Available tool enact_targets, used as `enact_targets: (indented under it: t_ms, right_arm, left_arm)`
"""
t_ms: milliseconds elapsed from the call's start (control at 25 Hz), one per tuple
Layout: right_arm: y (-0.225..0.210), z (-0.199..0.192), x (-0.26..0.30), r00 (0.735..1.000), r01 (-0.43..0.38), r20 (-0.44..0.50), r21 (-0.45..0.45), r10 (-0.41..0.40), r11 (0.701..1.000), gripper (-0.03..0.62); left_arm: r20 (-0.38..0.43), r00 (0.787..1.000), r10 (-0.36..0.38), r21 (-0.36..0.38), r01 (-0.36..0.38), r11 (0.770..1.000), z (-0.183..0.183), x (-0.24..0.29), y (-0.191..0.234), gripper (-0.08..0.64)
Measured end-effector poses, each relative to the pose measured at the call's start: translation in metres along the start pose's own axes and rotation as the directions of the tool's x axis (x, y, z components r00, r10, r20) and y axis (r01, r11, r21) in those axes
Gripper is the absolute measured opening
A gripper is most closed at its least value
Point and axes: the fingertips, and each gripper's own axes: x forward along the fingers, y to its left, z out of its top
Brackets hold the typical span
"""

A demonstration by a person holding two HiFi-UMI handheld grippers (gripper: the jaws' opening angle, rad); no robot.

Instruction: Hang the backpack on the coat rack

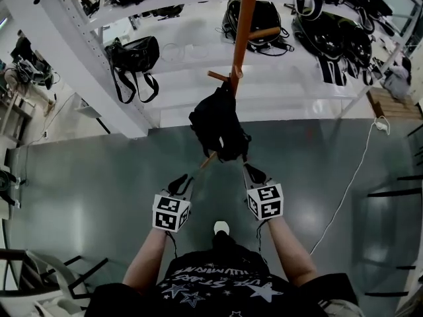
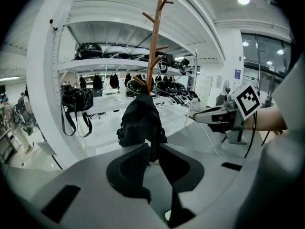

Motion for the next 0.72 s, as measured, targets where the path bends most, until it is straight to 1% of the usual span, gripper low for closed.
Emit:
enact_targets:
  t_ms: [120, 280, 400, 640, 720]
  right_arm:
    - [0.009, -0.005, 0.002, 1.0, -0.012, -0.024, -0.016, 0.012, 1.0, 0.012]
    - [0.023, -0.014, -0.004, 0.999, -0.023, -0.049, -0.028, 0.022, 0.999, 0.011]
    - [0.039, -0.021, -0.017, 0.998, -0.029, -0.059, -0.042, 0.026, 0.999, 0.011]
    - [0.077, -0.03, -0.056, 0.997, -0.038, -0.066, -0.062, 0.034, 0.997, 0.011]
    - [0.089, -0.033, -0.069, 0.997, -0.042, -0.066, -0.071, 0.037, 0.997, 0.011]
  left_arm:
    - [0.009, 1.0, 0.012, -0.032, -0.012, 0.999, -0.007, -0.008, 0.005, 0.057]
    - [-0.011, 1.0, 0.005, -0.038, -0.005, 0.999, -0.034, -0.027, -0.001, 0.052]
    - [-0.017, 1.0, 0.007, -0.084, -0.008, 0.996, -0.055, -0.051, -0.006, 0.052]
    - [0.023, 1.0, -0.001, -0.174, 0.004, 0.985, -0.078, -0.106, -0.022, 0.049]
    - [0.044, 0.999, -0.006, -0.189, 0.014, 0.982, -0.081, -0.122, -0.029, 0.049]
